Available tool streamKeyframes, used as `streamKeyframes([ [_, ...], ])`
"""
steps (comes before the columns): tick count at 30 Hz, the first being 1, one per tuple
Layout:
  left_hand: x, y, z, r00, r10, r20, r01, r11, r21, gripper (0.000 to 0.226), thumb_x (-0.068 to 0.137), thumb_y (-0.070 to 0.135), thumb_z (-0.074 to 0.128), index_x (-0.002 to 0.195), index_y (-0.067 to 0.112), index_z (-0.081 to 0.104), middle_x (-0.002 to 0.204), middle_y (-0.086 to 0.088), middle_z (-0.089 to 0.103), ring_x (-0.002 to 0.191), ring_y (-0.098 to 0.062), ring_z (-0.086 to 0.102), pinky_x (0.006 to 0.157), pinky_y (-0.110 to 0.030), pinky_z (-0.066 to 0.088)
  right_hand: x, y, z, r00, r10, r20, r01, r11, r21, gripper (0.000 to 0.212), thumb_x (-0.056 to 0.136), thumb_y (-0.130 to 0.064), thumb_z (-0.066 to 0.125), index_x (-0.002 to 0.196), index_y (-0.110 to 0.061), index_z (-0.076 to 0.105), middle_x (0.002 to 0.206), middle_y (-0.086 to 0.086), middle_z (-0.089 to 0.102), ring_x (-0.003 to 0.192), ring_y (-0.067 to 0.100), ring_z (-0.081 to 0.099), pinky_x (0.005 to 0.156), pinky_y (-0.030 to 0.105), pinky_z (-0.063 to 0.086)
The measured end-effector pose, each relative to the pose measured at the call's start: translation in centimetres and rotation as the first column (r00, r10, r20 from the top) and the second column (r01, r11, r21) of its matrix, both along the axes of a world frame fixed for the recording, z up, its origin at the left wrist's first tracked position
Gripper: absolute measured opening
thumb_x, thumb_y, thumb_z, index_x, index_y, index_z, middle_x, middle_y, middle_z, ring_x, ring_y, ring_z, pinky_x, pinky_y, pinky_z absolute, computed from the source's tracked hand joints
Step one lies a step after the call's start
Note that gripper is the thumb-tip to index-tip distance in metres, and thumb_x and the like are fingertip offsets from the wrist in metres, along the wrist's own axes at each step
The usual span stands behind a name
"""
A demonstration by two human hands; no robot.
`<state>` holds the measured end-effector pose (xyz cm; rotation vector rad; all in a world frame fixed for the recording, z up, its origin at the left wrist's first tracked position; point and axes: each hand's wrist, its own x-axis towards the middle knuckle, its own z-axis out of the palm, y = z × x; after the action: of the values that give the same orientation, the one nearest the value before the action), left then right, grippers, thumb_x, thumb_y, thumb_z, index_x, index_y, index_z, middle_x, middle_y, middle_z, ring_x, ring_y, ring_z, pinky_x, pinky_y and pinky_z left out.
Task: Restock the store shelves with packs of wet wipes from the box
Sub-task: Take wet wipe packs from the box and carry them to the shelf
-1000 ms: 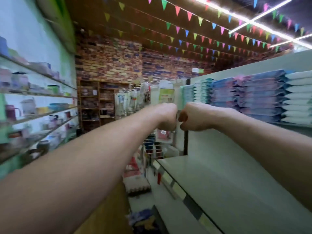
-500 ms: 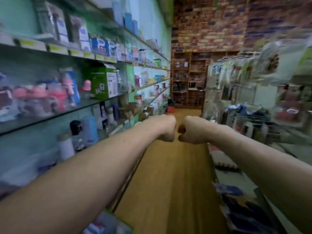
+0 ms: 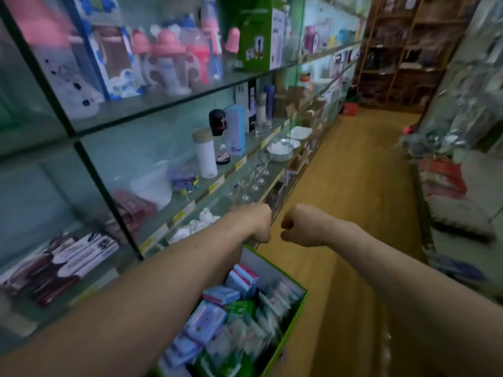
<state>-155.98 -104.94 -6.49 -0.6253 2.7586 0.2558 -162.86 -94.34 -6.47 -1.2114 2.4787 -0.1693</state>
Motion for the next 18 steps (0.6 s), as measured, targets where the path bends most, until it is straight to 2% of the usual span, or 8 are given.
streamKeyframes([
  [3,1.6,-2.1,-3.8,0.998,0.042,0.047,-0.046,0.995,0.087,0.007,0.086,0.013,0.058,0.081,0.009,0.061,0.092,-0.018,0.064,0.089,-0.03,0.065,0.064,-0.033,0.047,0.9,-2.9,-4.0,0.997,0.048,0.06,-0.052,0.997,0.058,0.022,0.092,-0.022,0.056,0.096,-0.004,0.067,0.098,0.011,0.066,0.09,0.029,0.062,0.071,0.033,0.048],
  [5,2.4,-3.3,-6.8,0.993,0.087,0.084,-0.1,0.981,0.164,0.012,0.087,0.014,0.059,0.092,0.008,0.068,0.083,-0.015,0.064,0.074,-0.03,0.064,0.059,-0.029,0.045,1.6,-4.5,-6.8,0.993,0.071,0.09,-0.079,0.993,0.084,0.03,0.09,-0.017,0.058,0.061,-0.009,0.052,0.064,0.008,0.049,0.066,0.027,0.047,0.052,0.026,0.035],
  [7,3.1,-4.4,-9.5,0.984,0.121,0.132,-0.148,0.965,0.215,0.011,0.087,0.016,0.06,0.086,0.01,0.068,0.075,-0.011,0.062,0.063,-0.026,0.058,0.059,-0.03,0.045,1.9,-5.8,-9.3,0.988,0.108,0.114,-0.12,0.987,0.103,0.042,0.089,-0.013,0.057,0.053,-0.016,0.036,0.058,0.004,0.034,0.065,0.023,0.035,0.045,0.021,0.024],
  [10,4.2,-5.7,-13.8,0.965,0.197,0.174,-0.237,0.939,0.249,0.015,0.086,0.016,0.061,0.094,0.005,0.068,0.085,-0.014,0.06,0.08,-0.025,0.062,0.066,-0.03,0.046,1.8,-7.5,-12.7,0.966,0.168,0.194,-0.201,0.966,0.163,0.022,0.091,-0.013,0.053,0.072,-0.005,0.06,0.079,0.016,0.053,0.081,0.029,0.051,0.06,0.03,0.038],
  [12,4.6,-6.4,-16.5,0.948,0.238,0.21,-0.287,0.926,0.247,0.017,0.086,0.018,0.06,0.09,0.002,0.065,0.089,-0.017,0.063,0.084,-0.03,0.064,0.066,-0.031,0.048,1.4,-8.2,-15.2,0.947,0.221,0.234,-0.267,0.945,0.188,0.021,0.093,-0.012,0.051,0.076,-0.004,0.059,0.08,0.014,0.054,0.085,0.029,0.052,0.067,0.033,0.037],
  [14,5.0,-6.6,-19.3,0.919,0.272,0.286,-0.345,0.906,0.247,0.016,0.089,0.021,0.057,0.078,0.009,0.06,0.075,-0.014,0.056,0.062,-0.028,0.053,0.056,-0.028,0.041,1.0,-8.6,-18.0,0.93,0.254,0.265,-0.313,0.926,0.213,0.027,0.092,-0.009,0.05,0.066,-0.003,0.052,0.07,0.014,0.048,0.078,0.027,0.047,0.064,0.031,0.032],
  [15,5.2,-6.7,-20.9,0.899,0.297,0.322,-0.388,0.88,0.274,0.022,0.091,0.02,0.056,0.07,0.013,0.051,0.065,-0.01,0.045,0.053,-0.021,0.041,0.052,-0.027,0.034,0.9,-8.7,-19.4,0.925,0.254,0.283,-0.323,0.917,0.233,0.024,0.092,-0.009,0.048,0.072,0.002,0.057,0.076,0.018,0.052,0.077,0.028,0.048,0.063,0.03,0.032],
  [18,6.2,-7.0,-25.3,0.86,0.339,0.382,-0.473,0.811,0.345,0.042,0.093,0.017,0.055,0.059,0.014,0.03,0.059,-0.005,0.028,0.051,-0.017,0.028,0.052,-0.028,0.026,0.6,-8.9,-23.7,0.891,0.233,0.391,-0.35,0.9,0.261,0.032,0.096,-0.011,0.045,0.115,0.007,0.063,0.113,0.023,0.063,0.084,0.028,0.055,0.065,0.031,0.043],
])
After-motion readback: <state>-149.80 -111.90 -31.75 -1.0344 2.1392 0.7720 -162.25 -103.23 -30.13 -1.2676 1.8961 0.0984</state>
